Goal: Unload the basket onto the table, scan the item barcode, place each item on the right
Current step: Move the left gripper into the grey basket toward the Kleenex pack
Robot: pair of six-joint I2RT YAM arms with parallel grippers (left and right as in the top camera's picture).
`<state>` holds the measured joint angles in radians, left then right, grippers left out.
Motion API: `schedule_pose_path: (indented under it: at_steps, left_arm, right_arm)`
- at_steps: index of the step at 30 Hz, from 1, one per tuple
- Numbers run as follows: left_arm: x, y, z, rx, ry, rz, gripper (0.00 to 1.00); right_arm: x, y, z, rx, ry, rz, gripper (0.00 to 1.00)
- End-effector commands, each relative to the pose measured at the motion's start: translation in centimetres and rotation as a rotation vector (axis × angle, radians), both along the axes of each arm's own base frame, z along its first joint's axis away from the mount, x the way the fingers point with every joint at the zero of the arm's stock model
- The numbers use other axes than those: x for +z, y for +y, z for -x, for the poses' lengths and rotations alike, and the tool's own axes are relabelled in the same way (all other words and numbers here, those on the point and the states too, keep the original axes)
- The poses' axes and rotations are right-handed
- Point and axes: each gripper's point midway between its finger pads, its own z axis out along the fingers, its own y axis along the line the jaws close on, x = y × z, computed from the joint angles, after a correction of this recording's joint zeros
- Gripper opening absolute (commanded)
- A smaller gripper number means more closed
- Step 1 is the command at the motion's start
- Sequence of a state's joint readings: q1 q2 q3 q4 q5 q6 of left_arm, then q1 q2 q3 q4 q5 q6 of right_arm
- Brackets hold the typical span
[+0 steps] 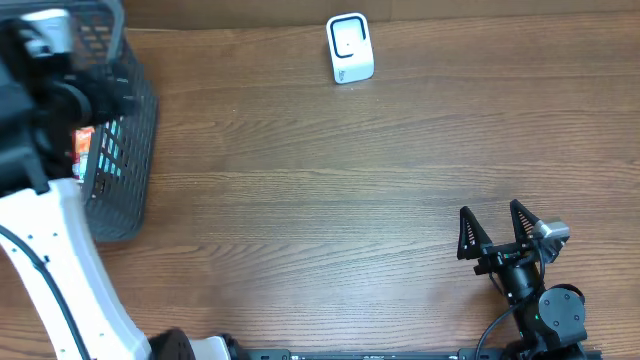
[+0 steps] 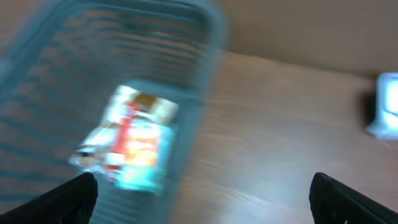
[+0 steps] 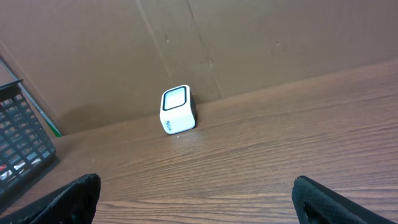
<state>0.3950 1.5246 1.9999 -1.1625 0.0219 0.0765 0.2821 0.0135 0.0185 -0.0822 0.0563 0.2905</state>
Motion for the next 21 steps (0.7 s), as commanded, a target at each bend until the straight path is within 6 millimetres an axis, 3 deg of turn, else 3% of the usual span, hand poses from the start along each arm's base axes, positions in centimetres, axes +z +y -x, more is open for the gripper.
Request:
schedule_pose_path:
  at_steps: [1,6,11,16,21]
  left_arm:
    - [0.5,4.5,-0.2,0.062,-0.016,-0.065,1.00]
    - [-2.4,8.9,-0.9,0.105,0.054,-0.078,1.00]
    - [-6.9,11.2,-1.0,0.134,0.168,-0.016,1.00]
    - [-10.2,12.3,-0.9,0.136,0.248,0.041,1.00]
    - [-12.9,11.9,-1.8,0.038,0.273,0.124,0.99]
  right_arm:
    - [-0.2,-0.1,0.0,-0.003,-0.005,0.002,1.00]
    - [-0.2,-0.1,0.0,-0.003,-0.005,0.002,1.00]
    - [-0.2,-0.1,0.0,-0.003,-0.005,0.002,1.00]
    - [-0.2,-0.1,0.0,-0.003,-0.005,0.002,1.00]
    - [-0.2,-0.1,0.0,-0.003,-0.005,0.002,1.00]
